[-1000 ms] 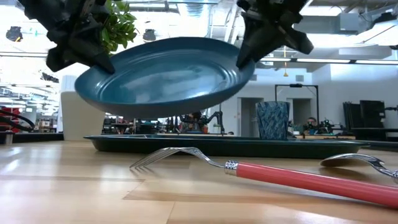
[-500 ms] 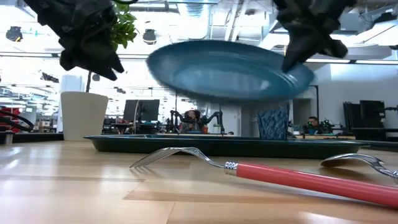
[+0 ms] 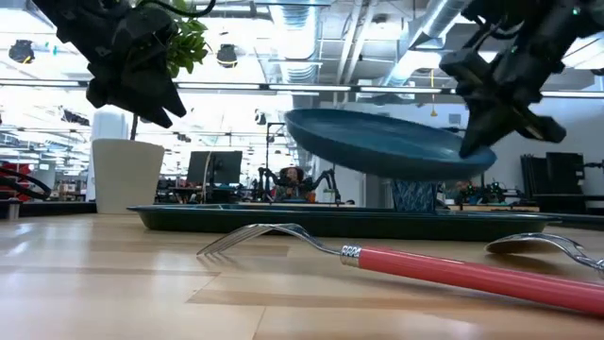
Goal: Pick and place plate/cup/fork/spoon on tray
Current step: Put the blue plate on the black tray
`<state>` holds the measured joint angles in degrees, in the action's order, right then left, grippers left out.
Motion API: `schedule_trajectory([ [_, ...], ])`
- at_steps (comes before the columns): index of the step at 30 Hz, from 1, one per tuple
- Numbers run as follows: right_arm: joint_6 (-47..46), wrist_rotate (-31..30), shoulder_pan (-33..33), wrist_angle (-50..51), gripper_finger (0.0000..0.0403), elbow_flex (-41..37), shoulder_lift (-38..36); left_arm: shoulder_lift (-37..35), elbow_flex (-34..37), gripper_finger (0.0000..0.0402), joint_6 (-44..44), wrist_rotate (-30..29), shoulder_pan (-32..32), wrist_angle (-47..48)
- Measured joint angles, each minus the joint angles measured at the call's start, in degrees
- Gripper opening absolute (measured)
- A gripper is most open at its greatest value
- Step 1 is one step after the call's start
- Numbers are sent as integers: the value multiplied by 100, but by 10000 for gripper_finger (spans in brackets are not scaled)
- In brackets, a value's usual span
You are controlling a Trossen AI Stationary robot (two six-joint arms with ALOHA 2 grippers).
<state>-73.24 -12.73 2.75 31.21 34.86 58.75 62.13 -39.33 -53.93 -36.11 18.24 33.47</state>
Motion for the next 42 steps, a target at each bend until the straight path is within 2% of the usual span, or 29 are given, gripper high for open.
schedule_trajectory([
  [11, -45, 643, -400, 9, 4, -363, 56, 2, 0, 199, -9, -42, 2, 60],
  [19, -49, 826, -486, 304, 15, -359, 58, 2, 0, 199, -9, -40, 2, 55],
  [35, 89, 837, -516, 657, 89, -359, 63, 2, 0, 199, -9, -62, 2, 46],
  [42, 316, 832, -516, 476, 157, -359, 63, 2, 0, 199, -9, -62, 2, 46],
])
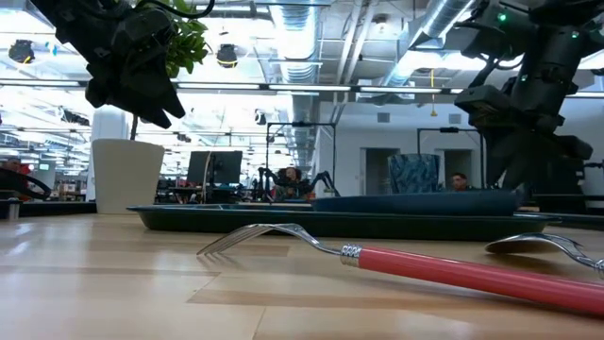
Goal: Pick and place plate/cup/fork/spoon on tray
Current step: Put the blue plate on the black tray, then adjust the black tray
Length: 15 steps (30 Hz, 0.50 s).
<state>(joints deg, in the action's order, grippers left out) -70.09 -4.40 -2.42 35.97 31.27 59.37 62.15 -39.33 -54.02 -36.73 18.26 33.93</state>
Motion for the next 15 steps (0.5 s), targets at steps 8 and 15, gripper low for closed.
schedule_trajectory([
  [8, 133, 4, 0, -53, 225, 0, 0, 18, 203, 199, -63, -70, 0, -103],
  [15, -368, 825, 499, -120, 231, 266, -229, 22, 574, 199, -162, 448, 0, -534],
])
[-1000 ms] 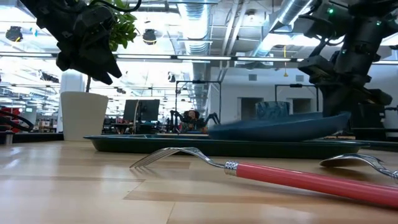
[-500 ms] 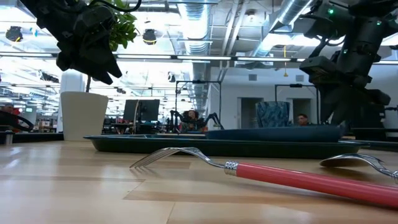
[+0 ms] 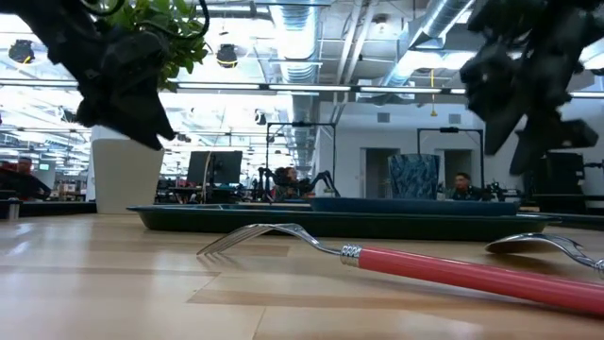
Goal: Pick and place plate/cup/fork/spoon on tray
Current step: Adjust the black tray
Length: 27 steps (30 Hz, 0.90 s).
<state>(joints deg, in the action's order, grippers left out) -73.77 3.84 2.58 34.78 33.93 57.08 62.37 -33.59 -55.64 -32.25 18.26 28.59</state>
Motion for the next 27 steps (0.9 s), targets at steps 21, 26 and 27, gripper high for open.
schedule_trajectory([
  [21, -2037, -1275, 3314, -3574, 225, 189, 2587, 614, 681, 90, 1317, -330, 170, -1448],
  [26, -1965, -1266, 3476, -3508, 225, 612, 2855, 1230, 681, 9, 1289, -291, 232, -1632],
  [27, -1922, -1270, 3500, -3492, 225, 678, 2856, 1349, 681, 7, 1205, -294, 232, -1626],
])
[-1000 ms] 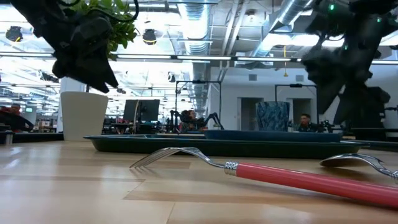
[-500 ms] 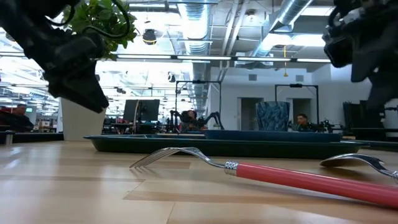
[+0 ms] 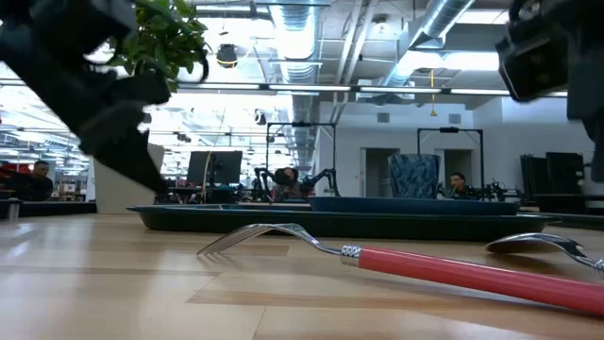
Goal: Pick and place plate/cup/fork/spoon on tray
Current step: Adjust the black tray
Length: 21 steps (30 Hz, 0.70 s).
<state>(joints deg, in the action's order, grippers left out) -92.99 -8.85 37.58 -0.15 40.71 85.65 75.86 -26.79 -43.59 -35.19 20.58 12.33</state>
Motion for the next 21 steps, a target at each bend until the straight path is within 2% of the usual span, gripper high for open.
schedule_trajectory([
  [8, 387, -240, -8, 30, 225, 462, -26, 767, -19, 2, -317, -21, 141, -442],
  [21, 396, -537, -8, 1006, 225, 608, -26, 873, -170, 0, -871, 368, 465, -439],
])
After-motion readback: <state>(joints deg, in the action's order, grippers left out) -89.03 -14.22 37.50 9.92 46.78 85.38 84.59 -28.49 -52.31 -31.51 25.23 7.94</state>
